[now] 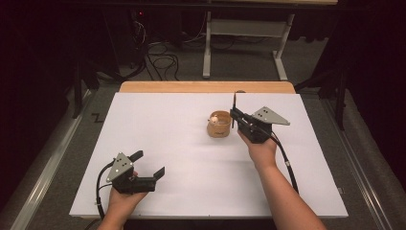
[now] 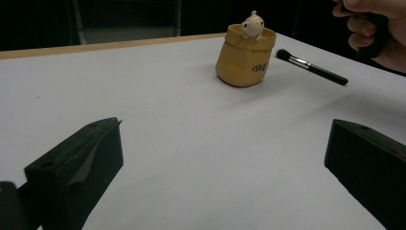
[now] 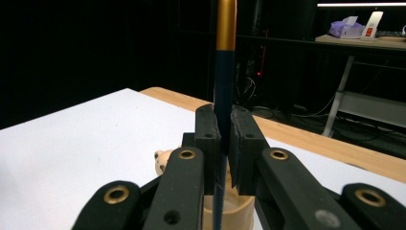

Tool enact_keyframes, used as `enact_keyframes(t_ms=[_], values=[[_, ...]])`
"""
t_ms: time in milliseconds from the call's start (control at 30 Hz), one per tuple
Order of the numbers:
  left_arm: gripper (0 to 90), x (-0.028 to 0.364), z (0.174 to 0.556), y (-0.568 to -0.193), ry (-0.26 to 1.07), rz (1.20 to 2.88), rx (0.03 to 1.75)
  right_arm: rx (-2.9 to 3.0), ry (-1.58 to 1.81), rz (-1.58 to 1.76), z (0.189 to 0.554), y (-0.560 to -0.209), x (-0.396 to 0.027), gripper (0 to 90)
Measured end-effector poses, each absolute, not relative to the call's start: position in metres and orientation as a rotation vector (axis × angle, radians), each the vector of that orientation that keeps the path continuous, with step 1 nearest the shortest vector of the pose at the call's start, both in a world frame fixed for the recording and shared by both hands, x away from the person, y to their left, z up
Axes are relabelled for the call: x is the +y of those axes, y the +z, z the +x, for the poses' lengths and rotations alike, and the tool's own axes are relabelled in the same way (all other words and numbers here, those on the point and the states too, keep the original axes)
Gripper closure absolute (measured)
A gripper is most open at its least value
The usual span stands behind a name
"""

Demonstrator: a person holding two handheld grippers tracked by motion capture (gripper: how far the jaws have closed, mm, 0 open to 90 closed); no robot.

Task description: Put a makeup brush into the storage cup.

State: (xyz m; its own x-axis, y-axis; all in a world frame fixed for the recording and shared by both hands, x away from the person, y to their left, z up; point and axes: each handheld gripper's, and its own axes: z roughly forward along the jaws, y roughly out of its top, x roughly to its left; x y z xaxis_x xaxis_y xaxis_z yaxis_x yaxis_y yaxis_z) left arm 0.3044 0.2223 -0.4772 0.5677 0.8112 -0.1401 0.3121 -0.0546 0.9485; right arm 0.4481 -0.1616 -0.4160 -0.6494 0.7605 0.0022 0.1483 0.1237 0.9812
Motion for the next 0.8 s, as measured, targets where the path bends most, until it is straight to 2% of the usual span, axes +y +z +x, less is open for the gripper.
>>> enact_keyframes(t_ms=[367, 800], values=[[0.4, 0.223, 0.305, -0.478, 0.526, 1.624, 0.968, 1.877, 1.560, 0.868, 0.460, -0.406, -0.153, 84.8], [0.3, 0.224, 0.304, -0.478, 0.524, 1.621, 0.974, 1.885, 1.556, 0.912, 0.473, -0.418, -0.143, 84.8]])
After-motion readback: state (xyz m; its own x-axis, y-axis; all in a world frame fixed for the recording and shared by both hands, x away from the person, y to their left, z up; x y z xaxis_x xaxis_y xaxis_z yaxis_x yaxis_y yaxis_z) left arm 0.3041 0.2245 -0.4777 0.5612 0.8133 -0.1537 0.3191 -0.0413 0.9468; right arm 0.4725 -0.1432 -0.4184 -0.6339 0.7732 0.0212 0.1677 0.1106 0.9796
